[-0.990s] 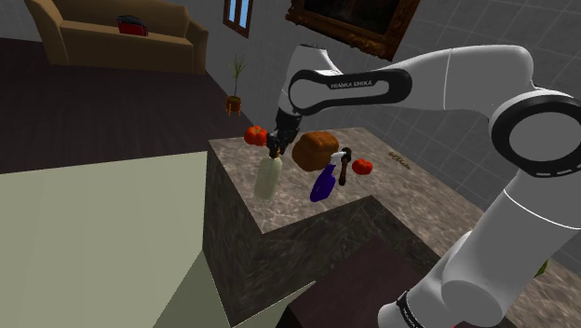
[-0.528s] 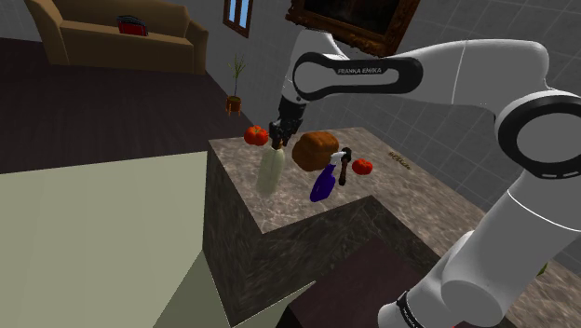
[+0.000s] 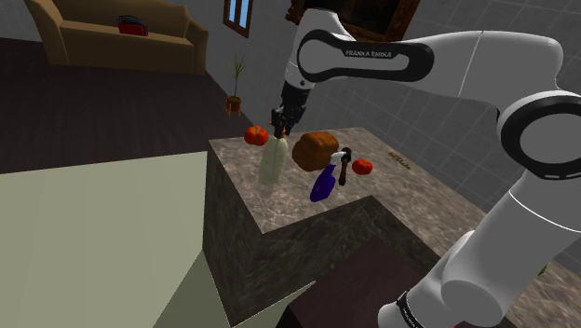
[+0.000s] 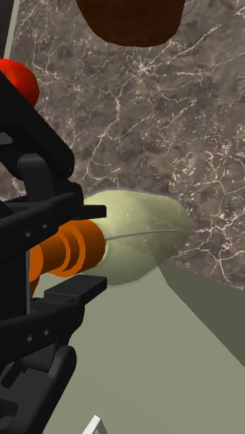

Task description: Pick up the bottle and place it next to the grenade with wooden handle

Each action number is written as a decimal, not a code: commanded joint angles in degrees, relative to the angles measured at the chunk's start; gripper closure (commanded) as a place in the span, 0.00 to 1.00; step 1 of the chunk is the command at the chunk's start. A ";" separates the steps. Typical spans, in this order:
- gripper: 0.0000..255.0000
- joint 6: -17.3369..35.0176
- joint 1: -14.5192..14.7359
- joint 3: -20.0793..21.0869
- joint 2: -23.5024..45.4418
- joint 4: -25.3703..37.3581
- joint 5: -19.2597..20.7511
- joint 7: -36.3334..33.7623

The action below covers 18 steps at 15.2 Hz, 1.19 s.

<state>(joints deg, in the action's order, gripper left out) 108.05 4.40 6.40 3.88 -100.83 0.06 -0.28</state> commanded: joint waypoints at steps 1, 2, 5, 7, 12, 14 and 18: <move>1.00 -1.61 -0.03 -0.03 -0.05 1.56 -0.01 0.07; 1.00 -2.38 -0.03 -0.03 -0.06 2.32 -0.01 0.07; 1.00 -4.70 -0.02 -0.02 -0.01 4.69 0.00 0.05; 1.00 -6.27 -0.01 -0.01 0.09 6.36 0.01 0.04; 1.00 -10.28 0.02 0.01 0.60 10.88 0.07 -0.02; 1.00 -11.92 0.04 0.02 0.91 12.83 0.11 -0.05; 1.00 -15.30 0.11 0.06 1.74 17.03 0.21 -0.12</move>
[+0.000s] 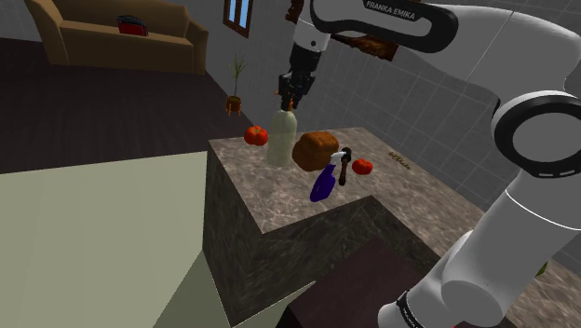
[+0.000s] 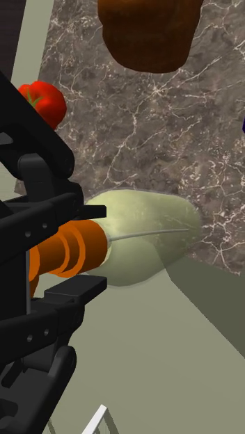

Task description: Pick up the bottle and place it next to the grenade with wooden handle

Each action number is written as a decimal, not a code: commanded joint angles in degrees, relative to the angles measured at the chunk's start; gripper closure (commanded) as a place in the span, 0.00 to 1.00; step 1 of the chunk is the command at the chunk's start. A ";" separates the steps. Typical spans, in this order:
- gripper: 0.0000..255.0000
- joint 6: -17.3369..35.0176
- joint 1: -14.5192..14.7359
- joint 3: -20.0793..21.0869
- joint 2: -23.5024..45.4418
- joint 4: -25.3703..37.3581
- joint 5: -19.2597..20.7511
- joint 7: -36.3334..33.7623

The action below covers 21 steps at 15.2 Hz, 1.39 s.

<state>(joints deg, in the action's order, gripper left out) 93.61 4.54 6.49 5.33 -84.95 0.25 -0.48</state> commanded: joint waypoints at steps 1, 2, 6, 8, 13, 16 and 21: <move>1.00 -1.73 -0.01 -0.02 0.55 2.28 0.05 0.05; 1.00 -2.61 0.01 -0.01 0.82 3.43 0.09 0.03; 1.00 -6.24 0.12 0.04 2.14 8.37 0.25 -0.08; 1.00 -8.14 0.19 0.07 2.95 11.08 0.35 -0.14; 1.00 -13.27 0.45 0.17 5.56 18.80 0.69 -0.32; 1.00 -16.74 0.70 0.24 7.68 24.37 0.98 -0.45; 1.00 -16.90 -1.13 -0.62 5.81 22.67 0.43 2.03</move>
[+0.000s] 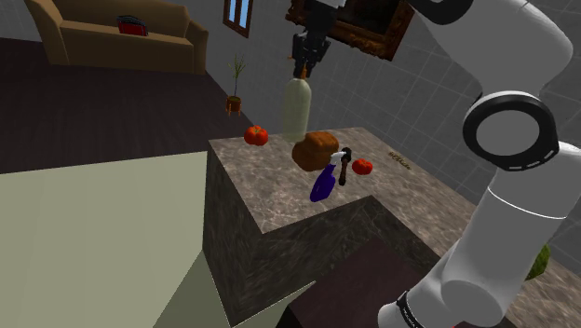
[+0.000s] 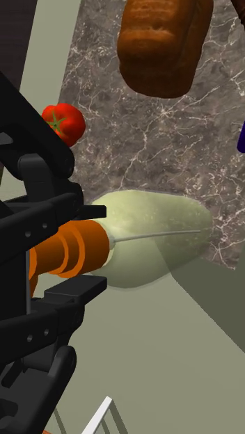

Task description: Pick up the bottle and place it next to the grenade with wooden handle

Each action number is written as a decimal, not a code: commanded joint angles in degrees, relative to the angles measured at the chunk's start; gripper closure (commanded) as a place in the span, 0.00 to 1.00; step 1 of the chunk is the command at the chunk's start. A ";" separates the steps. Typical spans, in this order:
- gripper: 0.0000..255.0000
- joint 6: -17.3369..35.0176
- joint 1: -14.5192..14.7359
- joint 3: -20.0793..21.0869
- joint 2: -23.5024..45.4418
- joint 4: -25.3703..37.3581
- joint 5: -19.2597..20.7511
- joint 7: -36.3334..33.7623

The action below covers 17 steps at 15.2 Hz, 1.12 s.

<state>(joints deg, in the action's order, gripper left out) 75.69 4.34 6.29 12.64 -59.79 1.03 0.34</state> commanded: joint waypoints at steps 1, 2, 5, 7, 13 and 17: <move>1.00 2.24 -1.89 -0.92 -3.16 -5.37 -0.68 2.53; 1.00 3.35 -2.76 -1.48 -4.66 -7.97 -0.99 3.86; 1.00 6.16 -5.17 -3.23 -8.38 -14.54 -1.67 7.85; 1.00 7.74 -6.63 -4.49 -10.33 -18.12 -1.98 10.53; 1.00 11.65 -10.71 -8.41 -14.23 -26.09 -2.42 18.56; 1.00 13.80 -13.25 -11.19 -15.41 -29.55 -2.52 23.93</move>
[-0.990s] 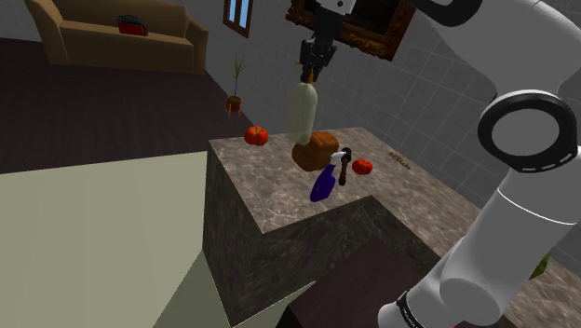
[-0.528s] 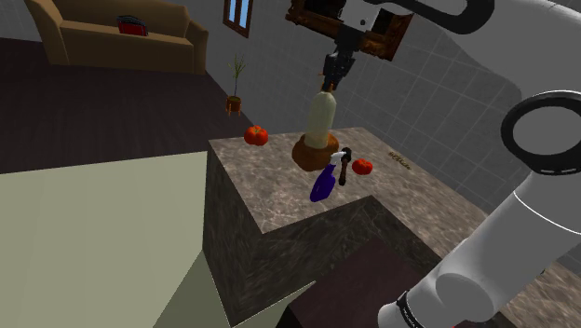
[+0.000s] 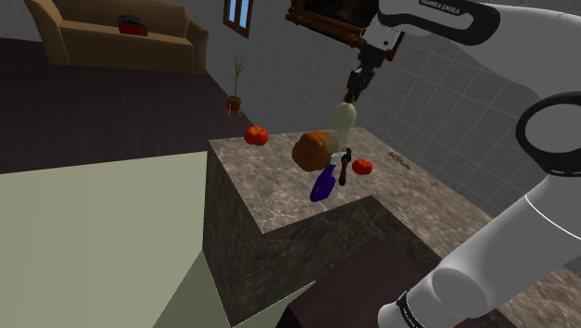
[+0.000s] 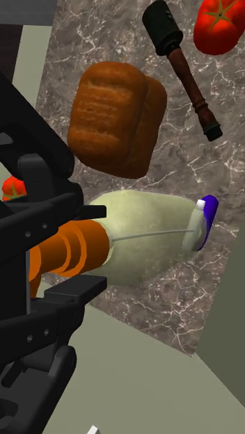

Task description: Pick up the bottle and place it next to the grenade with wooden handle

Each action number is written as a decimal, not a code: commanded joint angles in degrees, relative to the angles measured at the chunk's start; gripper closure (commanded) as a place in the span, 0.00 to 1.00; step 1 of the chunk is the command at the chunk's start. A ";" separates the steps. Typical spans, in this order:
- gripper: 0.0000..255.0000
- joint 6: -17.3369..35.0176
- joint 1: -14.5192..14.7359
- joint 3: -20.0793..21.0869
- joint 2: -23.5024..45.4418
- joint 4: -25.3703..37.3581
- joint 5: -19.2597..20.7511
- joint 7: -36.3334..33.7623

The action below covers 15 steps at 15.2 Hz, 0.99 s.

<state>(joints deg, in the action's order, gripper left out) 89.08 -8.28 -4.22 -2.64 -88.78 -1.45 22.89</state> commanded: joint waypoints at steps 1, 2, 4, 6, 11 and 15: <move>1.00 0.91 -1.25 -1.39 -0.26 -1.23 -0.07 2.72; 1.00 1.39 -1.87 -2.10 -0.33 -1.81 -0.09 4.07; 1.00 2.31 -3.13 -3.50 -0.27 -2.76 -0.15 6.76; 1.00 3.18 -4.40 -4.92 0.04 -3.41 -0.26 9.47; 1.00 5.08 -7.61 -8.42 1.89 -3.74 -0.81 16.27; 1.00 6.28 -10.31 -11.11 4.49 -2.67 -1.68 21.76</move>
<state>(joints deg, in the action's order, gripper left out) 95.10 -18.00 -14.75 1.35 -91.65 -2.93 43.36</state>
